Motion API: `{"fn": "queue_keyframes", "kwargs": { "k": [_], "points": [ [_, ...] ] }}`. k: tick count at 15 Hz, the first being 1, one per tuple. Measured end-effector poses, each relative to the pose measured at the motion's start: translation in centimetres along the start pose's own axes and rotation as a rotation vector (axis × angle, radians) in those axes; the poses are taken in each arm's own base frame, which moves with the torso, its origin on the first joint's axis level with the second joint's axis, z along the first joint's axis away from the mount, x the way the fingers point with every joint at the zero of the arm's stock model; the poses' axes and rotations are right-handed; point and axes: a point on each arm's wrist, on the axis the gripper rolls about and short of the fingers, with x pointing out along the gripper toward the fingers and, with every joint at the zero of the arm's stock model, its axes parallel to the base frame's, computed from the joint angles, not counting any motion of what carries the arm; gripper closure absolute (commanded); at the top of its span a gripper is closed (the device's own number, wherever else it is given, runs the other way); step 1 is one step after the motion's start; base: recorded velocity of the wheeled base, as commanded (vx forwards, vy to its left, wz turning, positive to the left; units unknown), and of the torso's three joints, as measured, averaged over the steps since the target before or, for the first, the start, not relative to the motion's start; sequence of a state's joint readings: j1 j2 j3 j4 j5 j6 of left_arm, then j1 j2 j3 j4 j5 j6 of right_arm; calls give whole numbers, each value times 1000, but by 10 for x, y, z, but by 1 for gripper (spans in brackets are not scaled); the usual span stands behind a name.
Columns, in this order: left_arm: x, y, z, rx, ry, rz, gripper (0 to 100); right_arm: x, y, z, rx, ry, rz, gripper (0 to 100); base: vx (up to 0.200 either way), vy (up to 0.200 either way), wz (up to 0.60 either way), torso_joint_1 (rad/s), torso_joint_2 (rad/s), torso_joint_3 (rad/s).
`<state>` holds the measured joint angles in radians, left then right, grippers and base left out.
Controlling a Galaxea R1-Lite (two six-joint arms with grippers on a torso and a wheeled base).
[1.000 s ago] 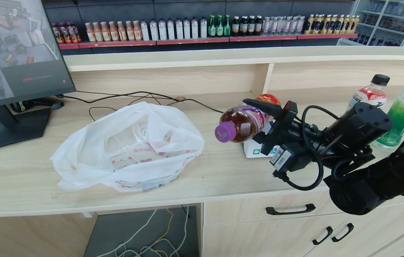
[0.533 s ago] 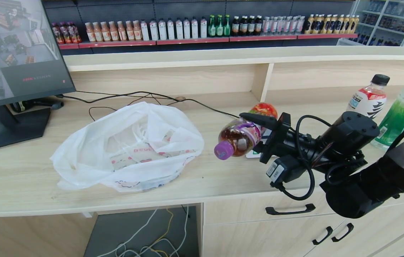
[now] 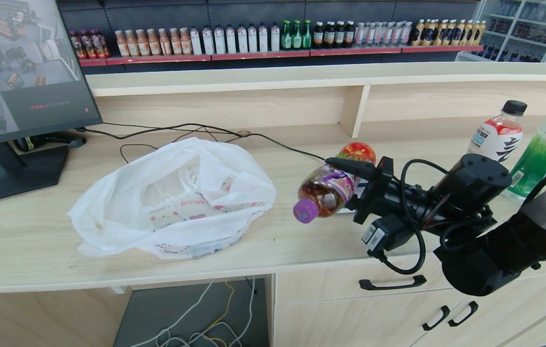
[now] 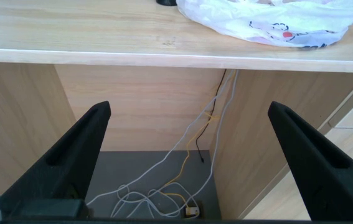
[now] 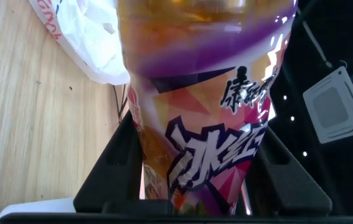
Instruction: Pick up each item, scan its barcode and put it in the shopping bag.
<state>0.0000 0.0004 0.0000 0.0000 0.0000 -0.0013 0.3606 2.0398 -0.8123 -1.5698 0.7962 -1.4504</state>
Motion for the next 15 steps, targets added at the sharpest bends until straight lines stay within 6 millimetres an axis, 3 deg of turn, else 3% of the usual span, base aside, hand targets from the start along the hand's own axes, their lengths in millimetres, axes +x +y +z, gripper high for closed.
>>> {"fn": "queue_keyframes", "kwargs": {
  "k": [15],
  "points": [
    [0, 0, 0, 0, 0, 0, 0, 14, 8, 13, 17, -40, 3, 100, 0, 0, 0, 0, 0, 0]
  ]
}}
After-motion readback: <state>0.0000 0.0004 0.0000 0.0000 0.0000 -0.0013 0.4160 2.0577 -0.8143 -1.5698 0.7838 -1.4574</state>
